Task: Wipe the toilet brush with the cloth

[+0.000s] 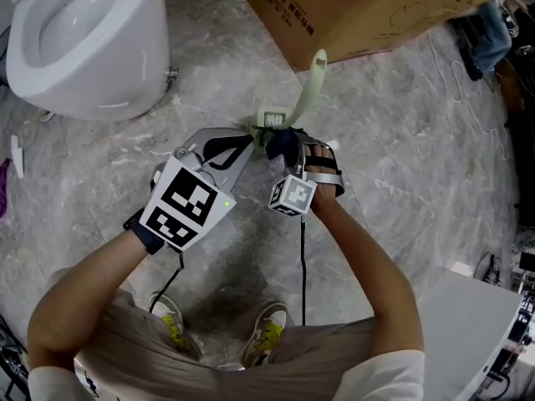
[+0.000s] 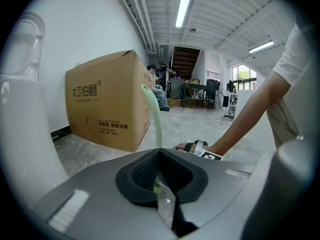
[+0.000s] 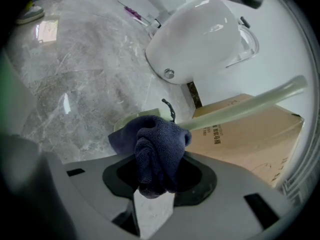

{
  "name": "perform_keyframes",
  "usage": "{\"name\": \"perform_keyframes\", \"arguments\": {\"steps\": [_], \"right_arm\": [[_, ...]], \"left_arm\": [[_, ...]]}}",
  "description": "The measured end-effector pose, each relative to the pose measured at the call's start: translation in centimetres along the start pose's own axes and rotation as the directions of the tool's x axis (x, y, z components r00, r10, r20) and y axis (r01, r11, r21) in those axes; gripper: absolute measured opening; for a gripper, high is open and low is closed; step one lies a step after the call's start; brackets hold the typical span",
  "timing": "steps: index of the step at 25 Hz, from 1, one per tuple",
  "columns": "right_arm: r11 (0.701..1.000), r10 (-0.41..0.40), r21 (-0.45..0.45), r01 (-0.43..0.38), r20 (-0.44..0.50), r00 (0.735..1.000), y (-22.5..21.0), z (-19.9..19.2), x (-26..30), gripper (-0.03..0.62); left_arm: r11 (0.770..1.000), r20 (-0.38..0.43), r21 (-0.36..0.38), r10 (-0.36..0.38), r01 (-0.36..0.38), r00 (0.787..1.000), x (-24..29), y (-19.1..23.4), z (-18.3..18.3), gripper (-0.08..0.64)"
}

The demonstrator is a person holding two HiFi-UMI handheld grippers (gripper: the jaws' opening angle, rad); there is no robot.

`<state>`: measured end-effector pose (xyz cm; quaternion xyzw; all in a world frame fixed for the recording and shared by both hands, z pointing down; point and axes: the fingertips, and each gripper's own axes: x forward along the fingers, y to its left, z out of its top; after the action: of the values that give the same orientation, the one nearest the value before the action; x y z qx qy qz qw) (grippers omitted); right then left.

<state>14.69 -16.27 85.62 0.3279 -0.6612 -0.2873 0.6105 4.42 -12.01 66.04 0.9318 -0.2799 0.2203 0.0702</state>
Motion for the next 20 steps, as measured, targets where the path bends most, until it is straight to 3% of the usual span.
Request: {"name": "perform_keyframes", "arguments": {"steps": [3, 8, 17, 20], "right_arm": [[0.998, -0.029, 0.058, 0.027, 0.038, 0.999, -1.9, 0.3, -0.4, 0.158], [0.986, 0.013, 0.163, -0.030, 0.103, 0.995, -1.6, 1.1, -3.3, 0.158], [0.965, -0.106, 0.254, 0.063, 0.163, 0.981, -7.8, -0.1, -8.5, 0.160], [0.955, -0.125, 0.288, 0.072, 0.172, 0.977, -9.2, 0.1, -9.5, 0.160]], "left_arm": [[1.000, 0.005, -0.004, 0.008, -0.008, 1.000, 0.2, 0.6, 0.0, 0.002], [1.000, 0.033, -0.011, -0.003, 0.003, 0.999, -0.1, -0.2, 1.0, 0.002], [0.996, 0.065, 0.092, 0.016, -0.022, 0.998, -1.5, 1.2, 2.0, 0.002], [0.997, 0.087, 0.071, 0.022, -0.029, 0.996, -1.1, 1.9, 2.7, 0.002]]}}
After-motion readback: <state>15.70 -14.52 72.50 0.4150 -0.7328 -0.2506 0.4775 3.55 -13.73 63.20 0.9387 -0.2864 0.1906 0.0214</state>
